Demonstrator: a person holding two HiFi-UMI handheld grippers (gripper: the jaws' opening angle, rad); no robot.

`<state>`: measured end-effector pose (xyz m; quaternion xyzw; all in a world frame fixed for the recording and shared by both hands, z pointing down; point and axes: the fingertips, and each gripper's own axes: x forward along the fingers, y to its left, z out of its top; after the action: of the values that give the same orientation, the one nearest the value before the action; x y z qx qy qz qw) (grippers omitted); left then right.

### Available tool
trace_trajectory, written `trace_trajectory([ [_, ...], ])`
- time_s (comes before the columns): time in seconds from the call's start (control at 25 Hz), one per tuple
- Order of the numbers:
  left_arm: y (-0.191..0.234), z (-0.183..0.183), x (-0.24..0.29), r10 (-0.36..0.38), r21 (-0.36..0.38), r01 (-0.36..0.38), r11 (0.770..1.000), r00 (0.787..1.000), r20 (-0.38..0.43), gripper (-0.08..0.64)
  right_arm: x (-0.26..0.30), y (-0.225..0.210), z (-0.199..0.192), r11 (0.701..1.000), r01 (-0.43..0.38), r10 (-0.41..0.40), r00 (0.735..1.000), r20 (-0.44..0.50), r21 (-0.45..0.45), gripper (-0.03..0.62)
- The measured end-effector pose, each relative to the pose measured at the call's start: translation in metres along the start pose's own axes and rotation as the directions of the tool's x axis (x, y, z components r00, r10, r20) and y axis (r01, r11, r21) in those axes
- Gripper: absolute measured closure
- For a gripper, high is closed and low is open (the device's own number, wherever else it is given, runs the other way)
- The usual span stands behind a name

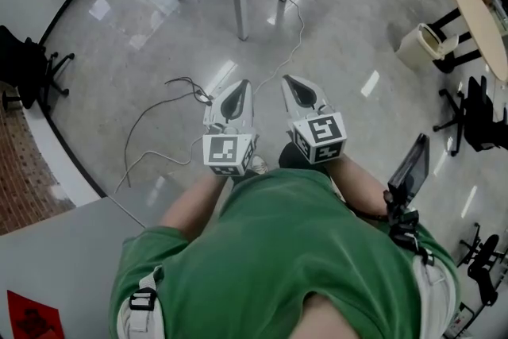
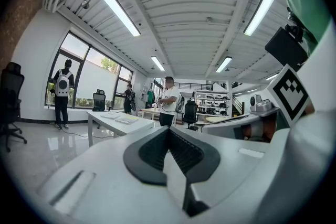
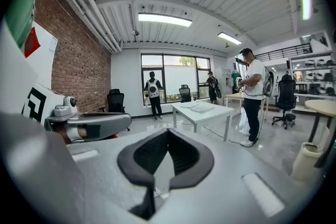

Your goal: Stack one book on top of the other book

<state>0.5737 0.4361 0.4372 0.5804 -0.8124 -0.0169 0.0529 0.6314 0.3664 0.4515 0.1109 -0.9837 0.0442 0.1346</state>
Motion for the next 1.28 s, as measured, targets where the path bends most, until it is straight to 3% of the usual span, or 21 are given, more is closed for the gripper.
trace_trajectory([
  [0.36,0.023,0.011,0.038,-0.003,0.006,0.003,1.0,1.0,0.026,0.552,0.036,-0.017,0.018,1.0,0.01,-0.01,0.999,0.032,0.0,0.589],
  [0.96,0.028,0.039,0.175,0.056,0.028,-0.057,0.998,0.997,0.054,0.552,0.1,-0.132,0.06,1.0,-0.03,0.03,0.996,0.081,-0.001,0.589],
  [1.28,0.036,0.039,0.208,0.119,0.055,-0.121,0.991,0.992,0.037,0.552,0.123,-0.177,0.064,0.999,-0.046,0.042,0.994,0.105,0.03,0.589],
])
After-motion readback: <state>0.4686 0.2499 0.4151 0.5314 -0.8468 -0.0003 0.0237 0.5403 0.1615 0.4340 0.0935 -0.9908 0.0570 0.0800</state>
